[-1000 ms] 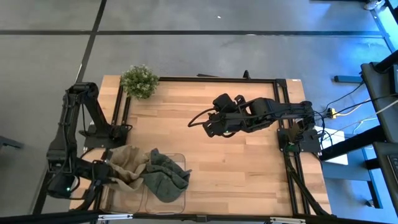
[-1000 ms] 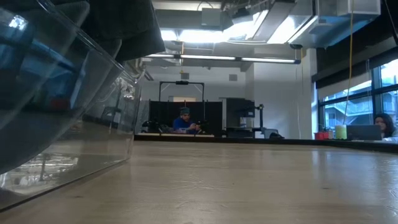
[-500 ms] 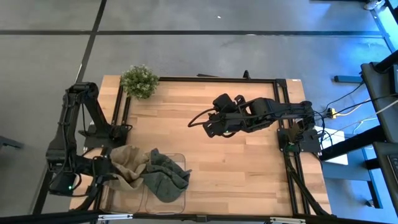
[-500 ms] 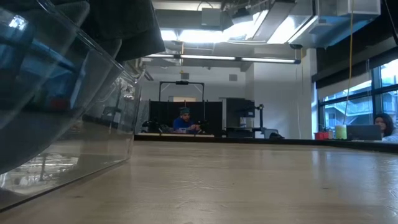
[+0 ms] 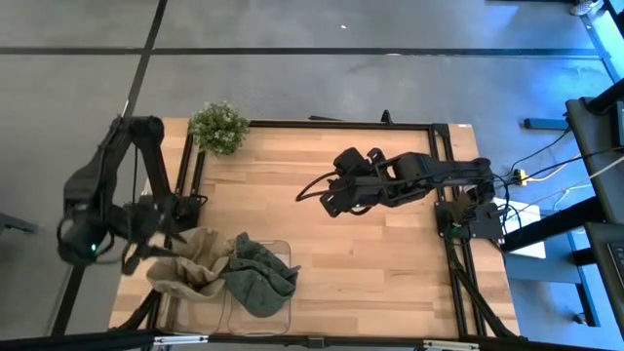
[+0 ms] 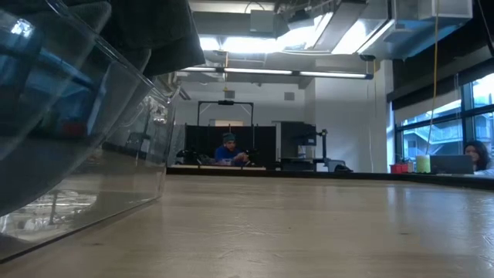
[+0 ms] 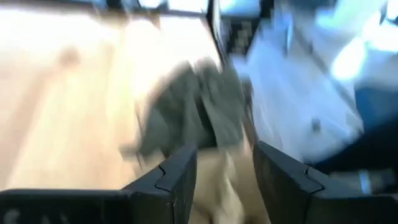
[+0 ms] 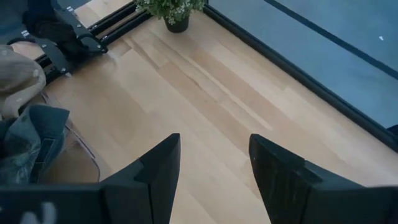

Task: Pick & Place hat
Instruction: Return to Home Position

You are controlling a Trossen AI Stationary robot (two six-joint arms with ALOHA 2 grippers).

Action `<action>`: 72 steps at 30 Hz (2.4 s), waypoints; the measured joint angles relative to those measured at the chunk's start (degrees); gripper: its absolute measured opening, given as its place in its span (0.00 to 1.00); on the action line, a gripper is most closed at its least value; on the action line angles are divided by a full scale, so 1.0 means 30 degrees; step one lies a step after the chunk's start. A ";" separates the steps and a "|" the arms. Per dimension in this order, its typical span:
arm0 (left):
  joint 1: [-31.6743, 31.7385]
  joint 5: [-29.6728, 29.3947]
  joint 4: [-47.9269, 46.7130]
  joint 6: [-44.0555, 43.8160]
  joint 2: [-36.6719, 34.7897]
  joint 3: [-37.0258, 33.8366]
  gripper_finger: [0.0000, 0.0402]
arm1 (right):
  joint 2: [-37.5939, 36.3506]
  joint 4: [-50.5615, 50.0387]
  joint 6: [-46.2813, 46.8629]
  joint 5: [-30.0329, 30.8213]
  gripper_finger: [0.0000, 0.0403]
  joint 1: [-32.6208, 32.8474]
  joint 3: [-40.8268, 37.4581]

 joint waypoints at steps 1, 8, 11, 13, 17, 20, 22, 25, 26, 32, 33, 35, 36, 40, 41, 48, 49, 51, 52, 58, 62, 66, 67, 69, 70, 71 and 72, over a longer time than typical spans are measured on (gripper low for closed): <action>0.0000 -0.1069 0.0030 0.0158 -0.0366 0.0000 0.38 | -0.0058 -0.0043 -0.0217 -0.0099 0.48 0.0000 0.0008; 0.0000 -0.3464 0.0191 0.1596 -0.3433 0.0007 0.38 | -0.0041 -0.0520 -0.2198 -0.0314 0.48 0.0070 0.0015; 0.0000 -0.4566 0.0362 0.2583 -0.4517 0.0007 0.38 | -0.0110 -0.0041 -0.2872 -0.0410 0.48 0.0027 0.0015; 0.0000 -0.5192 0.0374 0.3016 -0.5063 0.0002 0.38 | -0.0133 0.1606 -0.3603 -0.0895 0.48 0.0014 0.0014; 0.0005 -0.6545 0.0369 0.2989 -0.5687 -0.0002 0.39 | 0.0106 0.7930 -0.7004 -0.3470 0.48 0.0012 -0.1341; 0.0001 -0.4641 0.0709 0.2218 -0.5729 -0.0009 0.39 | 0.0144 1.2642 -0.9331 -0.5773 0.48 -0.0170 -0.3127; 0.0006 -0.3388 0.1983 0.2209 -0.5651 -0.0280 0.39 | 0.0144 1.4571 -0.9969 -0.6542 0.48 -0.0388 -0.4134; 0.0004 -0.1756 0.5621 0.3086 -0.5577 -0.1379 0.39 | 0.0144 1.5769 -0.9984 -0.6724 0.48 -0.0697 -0.5443; 0.0002 -0.0970 0.7270 0.3555 -0.5577 -0.1867 0.39 | 0.0144 1.5966 -0.9917 -0.6719 0.48 -0.0777 -0.5775; 0.0008 0.4089 1.8728 0.9685 -0.5215 -0.4985 0.39 | 0.0144 1.9190 -0.9968 -0.6855 0.48 -0.0918 -0.7275; 0.0013 0.4906 2.0778 1.1068 -0.5110 -0.5479 0.39 | 0.0144 1.9848 -1.0046 -0.7020 0.48 -0.0918 -0.7462; 0.0170 0.6825 2.4396 1.4018 -0.4886 -0.6291 0.39 | 0.0144 2.1606 -1.0411 -0.7474 0.48 -0.0911 -0.7936; 0.0366 0.8004 2.5934 1.5375 -0.4787 -0.6625 0.39 | 0.0143 2.2575 -1.0598 -0.7662 0.48 -0.0870 -0.8233; 0.1667 1.1132 2.8375 1.8278 -0.4681 -0.7501 0.39 | 0.0134 2.7131 -1.1338 -0.7978 0.48 -0.0746 -1.0034; 0.2159 1.1066 2.8099 1.8240 -0.4682 -0.7533 0.39 | 0.0130 2.8221 -1.1367 -0.7971 0.48 -0.0682 -1.0616; 0.7110 0.9577 2.4074 1.8987 -0.4984 -0.7555 0.39 | -0.0083 3.1854 -1.1480 -0.7054 0.48 0.0028 -1.3176; 0.7799 0.9844 2.3906 1.9206 -0.5123 -0.7555 0.39 | -0.0275 3.1865 -1.1466 -0.6589 0.48 0.0148 -1.3427; 0.9149 1.0241 2.3365 1.9786 -0.5336 -0.7548 0.39 | -0.0946 3.1803 -1.1461 -0.5847 0.48 0.0430 -1.4131; 0.9772 1.0299 2.3007 2.0074 -0.5469 -0.7548 0.39 | -0.1322 3.1919 -1.1466 -0.5742 0.48 0.0543 -1.4506; 1.2249 0.9468 2.0556 2.0831 -0.7122 -0.7570 0.39 | -0.3657 3.2178 -1.0891 -0.4904 0.48 0.1335 -1.7436; 1.3019 0.8132 1.9436 2.1718 -0.8417 -0.7570 0.39 | -0.5949 3.2372 -1.0394 -0.2343 0.48 0.2165 -1.9978; 1.3581 0.8224 1.9827 2.2249 -0.9257 -0.7870 0.39 | -0.8547 3.2310 -0.9913 -0.0830 0.48 0.2971 -2.2846; 1.3737 0.8245 2.0202 2.2385 -0.9435 -0.8283 0.39 | -0.9233 3.2301 -0.9917 -0.0709 0.48 0.3129 -2.3484; 1.4135 0.8309 2.0790 2.2421 -0.9812 -0.9318 0.39 | -1.0634 3.2387 -0.9917 -0.0700 0.48 0.3253 -2.4702; 1.4379 0.8291 2.1210 2.2347 -1.0031 -0.9856 0.39 | -1.1290 3.2381 -0.9917 -0.0714 0.48 0.3293 -2.5284; 1.4671 0.8221 2.1661 2.2307 -1.0264 -1.0378 0.39 | -1.1856 3.2364 -0.9913 -0.0700 0.48 0.3282 -2.5839; 1.5015 0.8084 2.2074 2.2317 -1.0490 -1.0887 0.39 | -1.2451 3.2357 -0.9903 -0.0707 0.48 0.3279 -2.6394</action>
